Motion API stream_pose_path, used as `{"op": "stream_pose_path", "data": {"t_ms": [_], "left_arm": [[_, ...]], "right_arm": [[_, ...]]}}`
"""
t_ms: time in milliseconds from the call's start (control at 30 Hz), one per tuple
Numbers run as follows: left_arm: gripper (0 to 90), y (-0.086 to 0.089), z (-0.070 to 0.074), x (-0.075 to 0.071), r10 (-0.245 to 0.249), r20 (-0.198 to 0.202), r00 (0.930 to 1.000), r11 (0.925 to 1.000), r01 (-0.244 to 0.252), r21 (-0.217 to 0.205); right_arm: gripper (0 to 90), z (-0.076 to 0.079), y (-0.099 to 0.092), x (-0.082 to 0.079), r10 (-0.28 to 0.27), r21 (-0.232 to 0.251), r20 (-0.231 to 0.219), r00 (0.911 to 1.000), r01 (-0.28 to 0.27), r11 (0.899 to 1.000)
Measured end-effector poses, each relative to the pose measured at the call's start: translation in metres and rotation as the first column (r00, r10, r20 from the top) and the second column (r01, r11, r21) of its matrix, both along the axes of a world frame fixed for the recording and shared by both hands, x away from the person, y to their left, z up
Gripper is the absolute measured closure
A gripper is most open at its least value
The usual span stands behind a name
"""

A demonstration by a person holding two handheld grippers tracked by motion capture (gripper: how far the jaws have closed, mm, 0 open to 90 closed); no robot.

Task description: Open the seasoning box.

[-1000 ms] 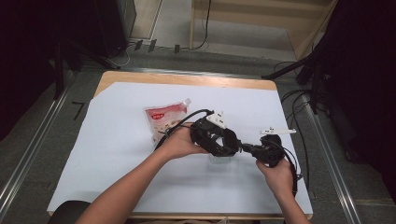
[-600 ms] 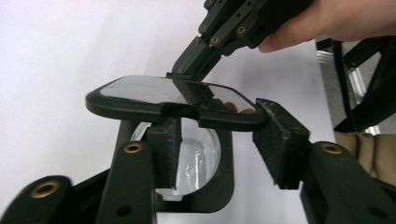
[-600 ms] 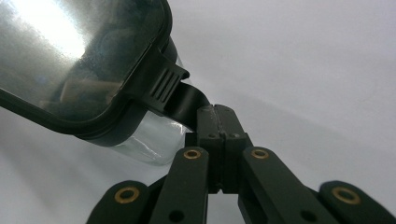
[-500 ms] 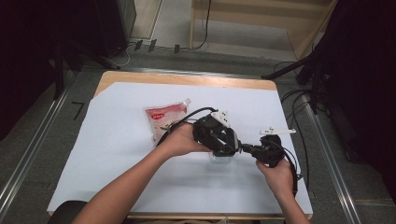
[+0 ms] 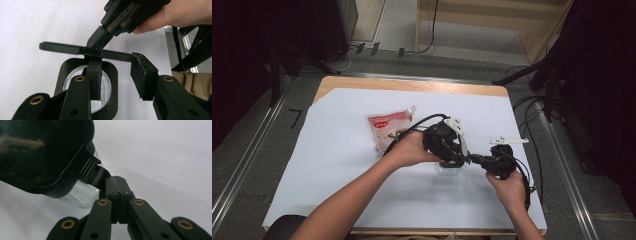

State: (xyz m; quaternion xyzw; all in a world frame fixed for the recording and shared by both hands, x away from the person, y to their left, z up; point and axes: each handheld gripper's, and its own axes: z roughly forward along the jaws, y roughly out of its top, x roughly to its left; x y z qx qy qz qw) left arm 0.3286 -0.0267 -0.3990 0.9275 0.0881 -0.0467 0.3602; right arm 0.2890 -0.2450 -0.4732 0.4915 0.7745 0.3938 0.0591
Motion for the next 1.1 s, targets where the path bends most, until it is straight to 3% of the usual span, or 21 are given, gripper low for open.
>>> {"op": "stream_pose_path", "data": {"t_ms": [267, 333, 633, 967, 1100], "left_arm": [[66.4, -0.011, 0.004, 0.002, -0.023, -0.005, 0.9997, 0.9997, 0.023, -0.005], [69.3, -0.014, 0.004, 0.001, -0.035, 0.012, 0.9993, 0.9994, 0.035, -0.008], [69.7, -0.022, 0.004, 0.003, -0.047, 0.011, 0.9988, 0.9989, 0.047, 0.000], [66.3, -0.016, -0.004, 0.006, -0.013, -0.060, 0.9981, 0.9993, 0.011, -0.035], [62.3, -0.010, -0.001, 0.006, 0.001, -0.057, 0.9983, 0.9989, -0.004, -0.046]], "right_arm": [[90.0, 0.000, 0.000, 0.000, -0.002, 0.001, -0.003, 1.0000, 0.002, 1.000], [90.0, 0.000, 0.000, 0.000, -0.004, 0.004, -0.002, 1.0000, 0.004, 1.000], [90.0, 0.000, 0.001, -0.001, -0.015, 0.002, -0.006, 0.9999, 0.015, 1.000], [90.0, 0.003, 0.000, -0.003, -0.015, 0.018, -0.008, 0.9999, 0.015, 1.000], [90.0, 0.010, -0.001, -0.010, -0.008, 0.037, 0.012, 0.9999, 0.008, 0.999]]}}
